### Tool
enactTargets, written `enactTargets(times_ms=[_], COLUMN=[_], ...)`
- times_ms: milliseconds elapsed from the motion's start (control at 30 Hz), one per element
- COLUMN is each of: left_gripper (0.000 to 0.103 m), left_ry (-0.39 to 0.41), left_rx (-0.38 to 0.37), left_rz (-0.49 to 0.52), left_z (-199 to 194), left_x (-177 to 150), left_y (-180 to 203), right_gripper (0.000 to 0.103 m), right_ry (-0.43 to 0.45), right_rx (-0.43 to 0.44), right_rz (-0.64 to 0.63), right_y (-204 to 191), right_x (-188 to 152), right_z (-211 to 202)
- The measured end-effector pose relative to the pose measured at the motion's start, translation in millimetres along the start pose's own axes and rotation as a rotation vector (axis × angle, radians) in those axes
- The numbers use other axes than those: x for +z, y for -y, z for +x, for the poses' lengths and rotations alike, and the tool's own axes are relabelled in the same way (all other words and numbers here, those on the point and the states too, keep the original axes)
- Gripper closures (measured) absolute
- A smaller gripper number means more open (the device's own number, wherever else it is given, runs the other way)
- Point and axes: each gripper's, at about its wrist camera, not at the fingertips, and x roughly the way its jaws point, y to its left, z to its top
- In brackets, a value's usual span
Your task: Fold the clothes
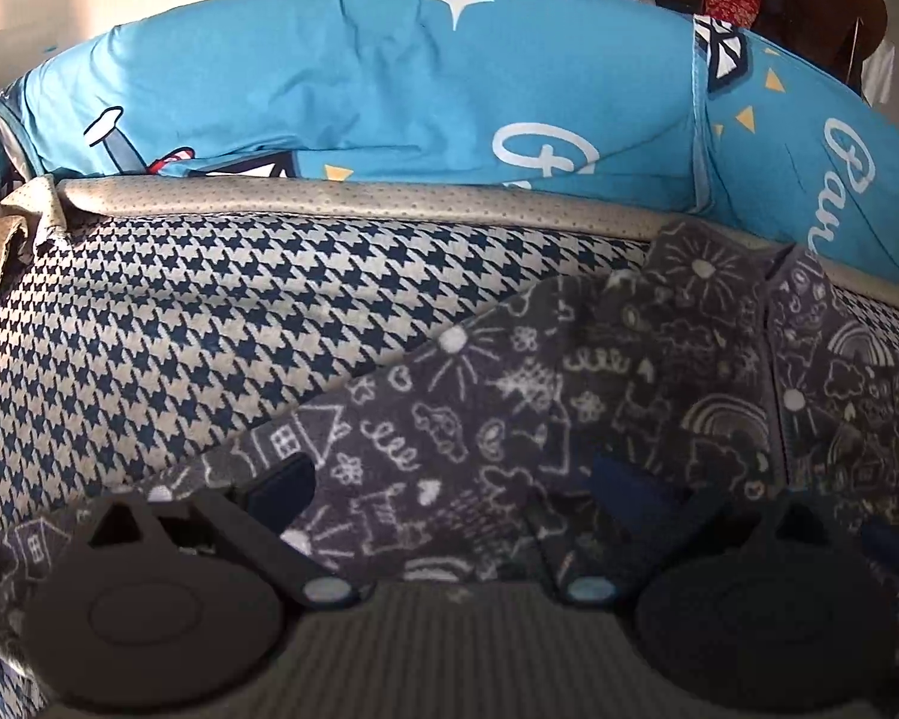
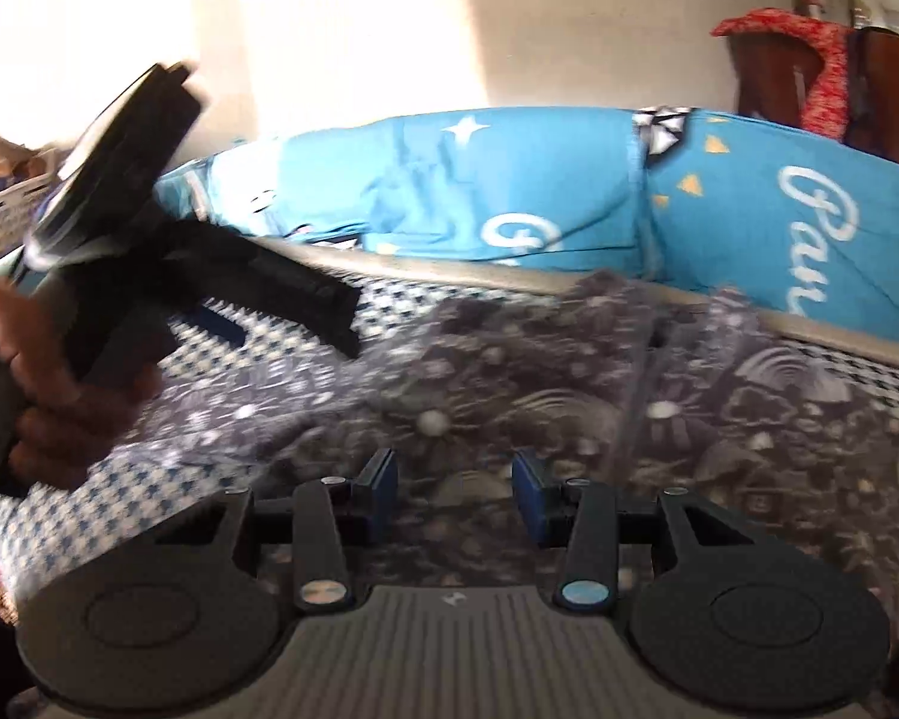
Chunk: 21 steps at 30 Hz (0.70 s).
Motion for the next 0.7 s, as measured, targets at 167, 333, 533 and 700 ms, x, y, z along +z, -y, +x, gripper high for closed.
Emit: enactTargets(times_ms=[167, 333, 533, 700], left_gripper=[0.001, 0.001, 0.001, 0.001], left_ry=[-0.024, -0.041, -0.057, -0.065], left_rx=[-0.009, -0.028, -0.031, -0.031], left_rz=[0.045, 0.063, 0.085, 0.11], left_z=[9, 15, 19, 22], left_x=[-8, -12, -13, -15], left_y=[17, 29, 37, 44], right_gripper=[0.06, 0.06, 0.06, 0.06], right_ry=[0.022, 0.025, 0.026, 0.043], right_rx=[-0.131, -0.201, -0.253, -0.274], right_rz=[0.042, 0.137, 0.23, 0.259], right_y=[45, 87, 125, 141], right_x=[5, 8, 12, 18], right_z=[2, 8, 19, 30])
